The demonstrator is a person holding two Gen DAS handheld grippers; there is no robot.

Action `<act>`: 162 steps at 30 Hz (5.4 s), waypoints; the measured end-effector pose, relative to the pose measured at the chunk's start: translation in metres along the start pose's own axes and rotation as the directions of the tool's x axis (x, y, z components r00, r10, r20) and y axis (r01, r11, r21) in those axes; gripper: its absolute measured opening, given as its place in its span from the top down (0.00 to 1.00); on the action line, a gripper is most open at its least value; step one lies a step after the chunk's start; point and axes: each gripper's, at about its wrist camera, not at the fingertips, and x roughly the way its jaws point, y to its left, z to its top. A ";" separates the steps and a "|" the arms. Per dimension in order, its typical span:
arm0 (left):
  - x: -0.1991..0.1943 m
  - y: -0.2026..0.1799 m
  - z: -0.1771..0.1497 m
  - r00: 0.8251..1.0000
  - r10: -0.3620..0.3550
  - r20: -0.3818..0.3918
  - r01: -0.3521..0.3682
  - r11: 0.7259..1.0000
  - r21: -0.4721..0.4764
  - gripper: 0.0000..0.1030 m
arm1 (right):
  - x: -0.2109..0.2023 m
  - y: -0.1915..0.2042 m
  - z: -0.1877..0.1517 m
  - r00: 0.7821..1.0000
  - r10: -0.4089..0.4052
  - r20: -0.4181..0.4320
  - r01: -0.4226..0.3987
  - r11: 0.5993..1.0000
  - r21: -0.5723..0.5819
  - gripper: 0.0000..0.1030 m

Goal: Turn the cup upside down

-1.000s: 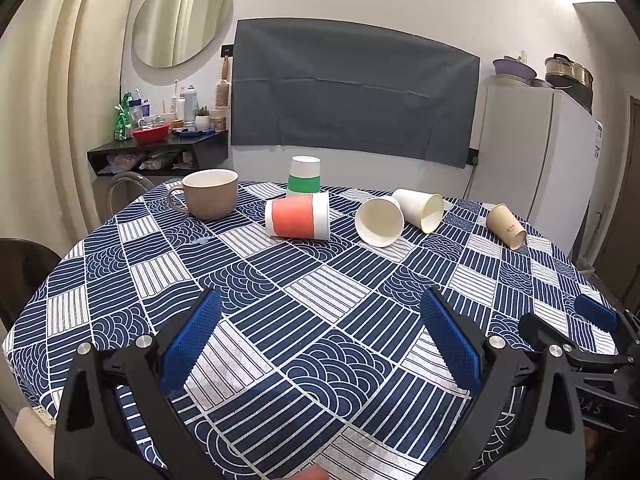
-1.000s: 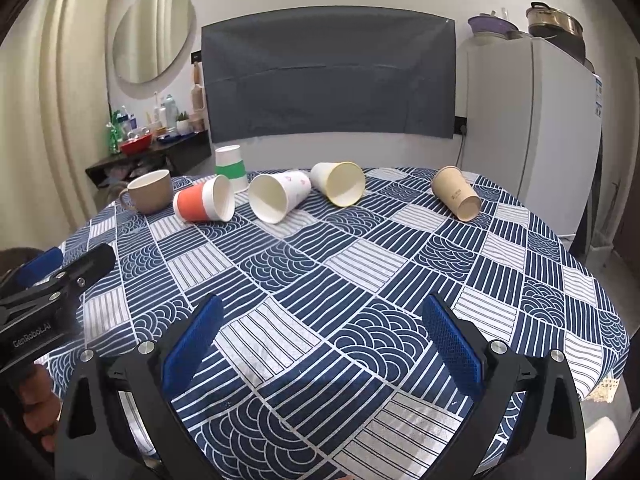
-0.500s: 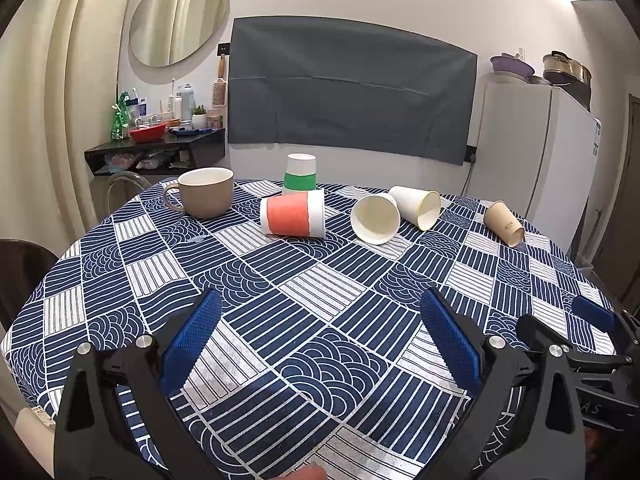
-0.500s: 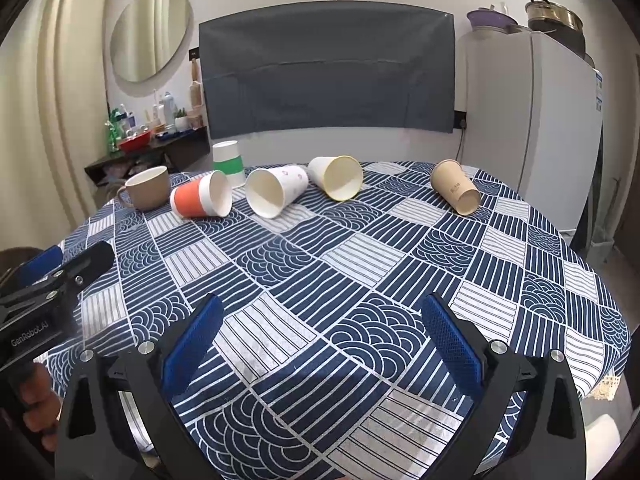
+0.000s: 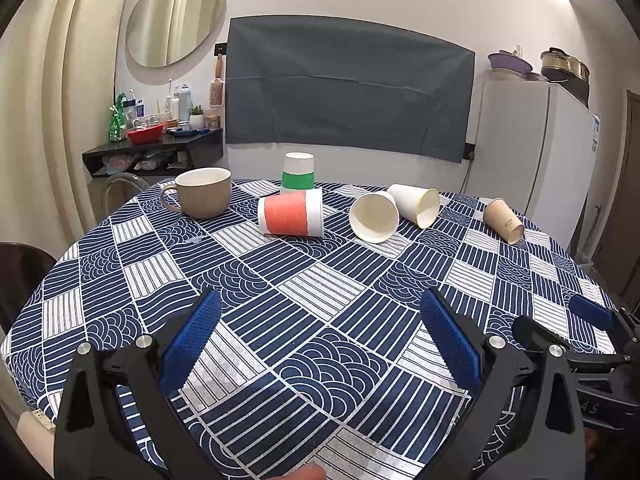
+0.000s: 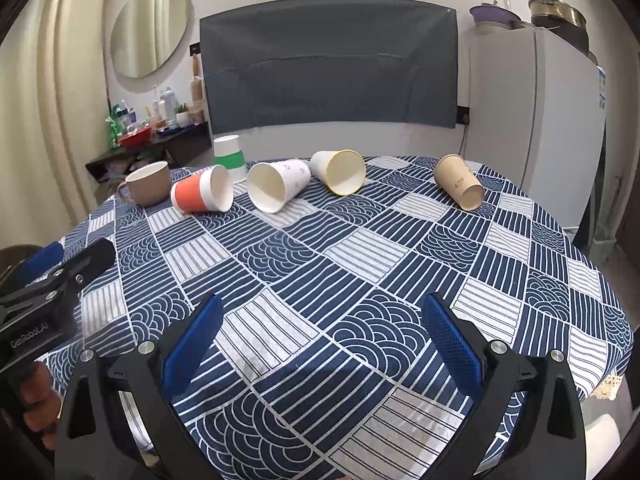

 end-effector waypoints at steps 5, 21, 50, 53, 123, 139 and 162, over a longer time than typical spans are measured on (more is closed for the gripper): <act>0.004 0.003 0.000 1.000 0.010 -0.002 -0.010 1.000 -0.007 0.05 | 0.004 -0.001 0.001 1.000 -0.012 -0.006 0.012 1.000 0.002 0.07; 0.031 0.016 0.005 0.999 0.033 -0.038 -0.034 0.999 -0.027 0.05 | 0.032 0.005 0.015 0.998 -0.035 -0.052 0.034 0.999 -0.026 0.07; 0.081 0.041 0.006 0.993 -0.015 -0.119 0.012 1.000 -0.025 0.05 | 0.215 0.076 0.112 0.964 -0.178 -0.195 0.087 0.912 -0.400 0.10; 0.081 0.039 0.006 0.993 -0.025 -0.119 0.024 1.000 -0.013 0.05 | 0.231 0.076 0.115 0.960 -0.186 -0.208 0.088 0.910 -0.405 0.32; 0.129 -0.014 0.069 0.873 -0.141 -0.467 0.127 0.990 -0.062 0.05 | 0.027 -0.008 -0.001 0.972 0.173 -0.159 -0.215 0.929 -0.302 0.15; 0.196 -0.060 0.061 0.650 -0.187 -0.736 0.145 0.982 -0.122 0.06 | 0.070 -0.101 0.008 0.962 0.186 -0.198 -0.197 0.980 -0.039 0.13; 0.226 -0.085 0.044 0.536 -0.166 -0.828 0.153 0.983 -0.098 0.42 | 0.097 -0.135 0.003 0.944 0.227 -0.239 -0.205 0.972 0.114 0.13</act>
